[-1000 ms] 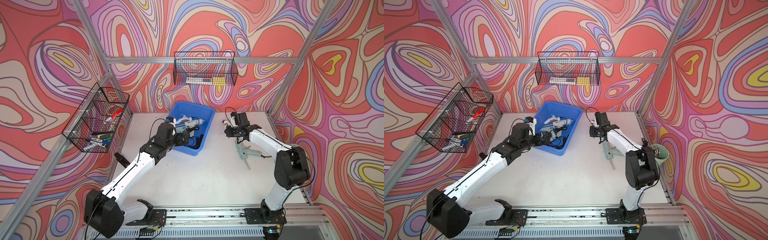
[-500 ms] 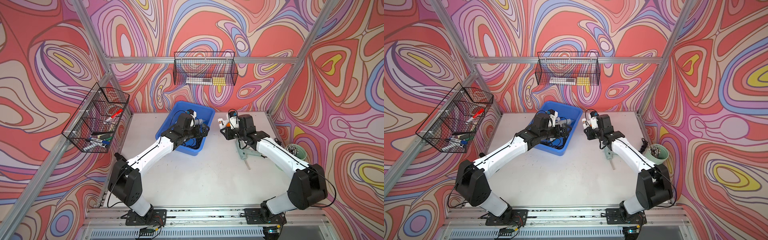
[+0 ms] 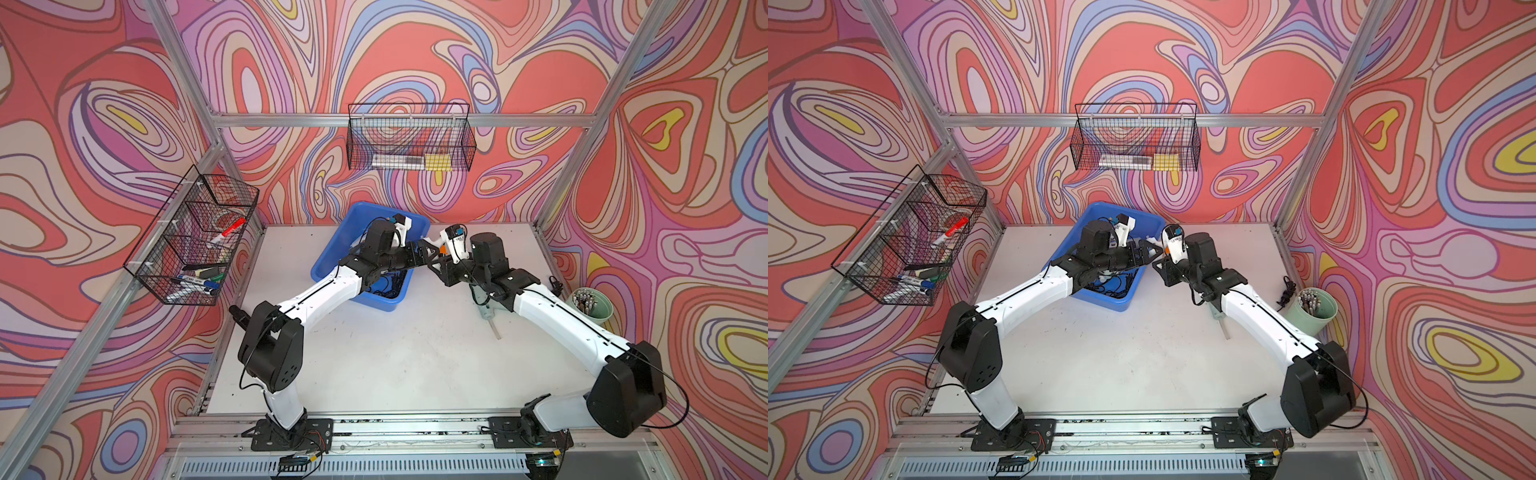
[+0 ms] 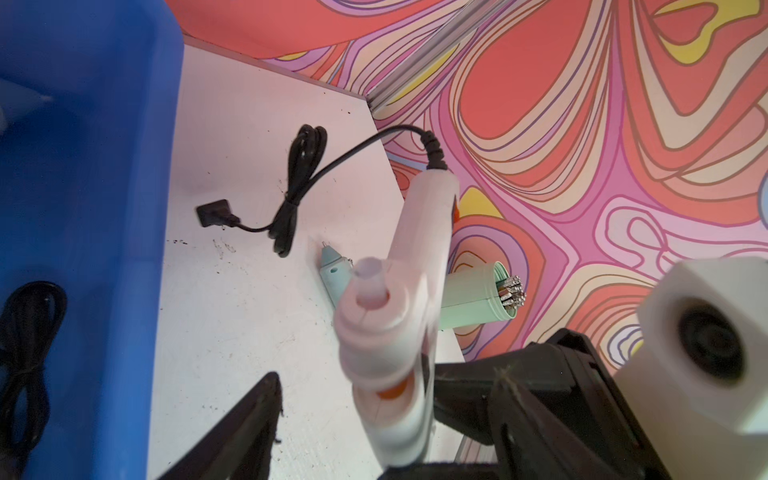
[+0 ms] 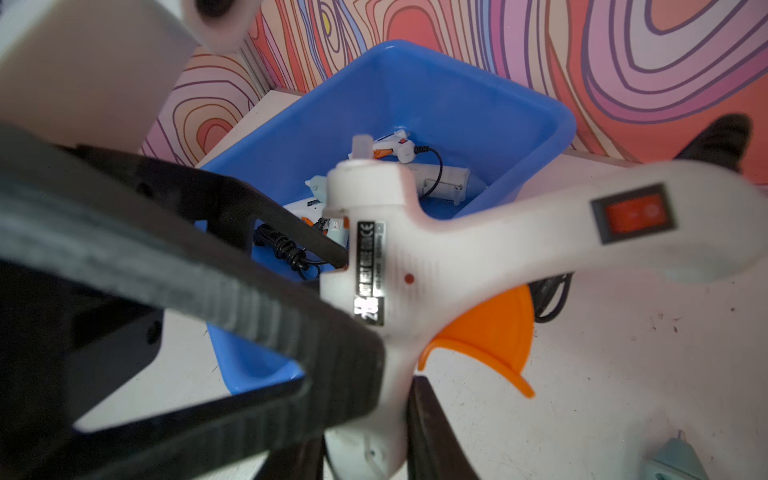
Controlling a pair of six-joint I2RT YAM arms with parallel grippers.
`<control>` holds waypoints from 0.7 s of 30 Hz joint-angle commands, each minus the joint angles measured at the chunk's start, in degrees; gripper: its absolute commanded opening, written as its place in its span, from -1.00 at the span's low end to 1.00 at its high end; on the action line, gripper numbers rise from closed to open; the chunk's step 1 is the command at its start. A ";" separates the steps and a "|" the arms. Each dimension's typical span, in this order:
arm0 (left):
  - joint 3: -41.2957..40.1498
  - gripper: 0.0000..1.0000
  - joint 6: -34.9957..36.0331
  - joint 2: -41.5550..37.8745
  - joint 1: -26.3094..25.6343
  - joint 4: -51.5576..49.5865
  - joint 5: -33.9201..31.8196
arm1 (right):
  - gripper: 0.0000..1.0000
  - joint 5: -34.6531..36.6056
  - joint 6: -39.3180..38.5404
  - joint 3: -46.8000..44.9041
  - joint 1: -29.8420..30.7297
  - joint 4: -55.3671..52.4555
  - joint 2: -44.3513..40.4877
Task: Put the hot melt glue gun into the storage box
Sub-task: Pick up the hot melt adhesive gun from the center of the board.
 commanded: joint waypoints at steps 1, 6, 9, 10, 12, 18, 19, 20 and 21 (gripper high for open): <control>1.60 0.50 -2.40 0.64 -0.17 4.18 3.54 | -1.00 -0.06 -1.06 0.82 0.71 2.11 -1.52; 1.61 0.12 -3.69 1.10 -0.16 5.90 3.99 | -1.00 -0.26 -1.53 0.99 1.82 2.21 -1.92; 1.70 -0.29 -4.44 1.29 -0.19 6.71 4.44 | -1.00 -0.18 -1.75 1.23 2.24 2.00 -2.01; 1.72 -0.43 -4.60 1.16 -0.16 6.85 4.59 | -1.00 -0.21 -1.81 1.39 2.40 1.91 -2.01; 1.70 -0.68 -4.62 0.86 -0.17 6.75 4.50 | -1.00 -0.09 -1.75 1.51 2.54 1.87 -2.00; 2.08 -1.00 -4.06 -1.56 -0.16 6.11 3.97 | -1.00 0.59 -1.97 3.01 3.55 0.69 -2.72; 2.36 -1.00 -3.86 -2.08 -0.16 6.05 3.90 | -0.84 0.97 -2.06 3.46 3.63 0.27 -2.94; 2.72 -1.00 -3.47 -2.69 -0.19 5.54 3.73 | -0.47 1.55 -2.07 3.78 3.74 -0.13 -3.34; 3.27 -1.00 -2.91 -3.20 -0.17 4.87 3.31 | -0.24 1.99 -2.08 3.90 3.74 -0.39 -3.79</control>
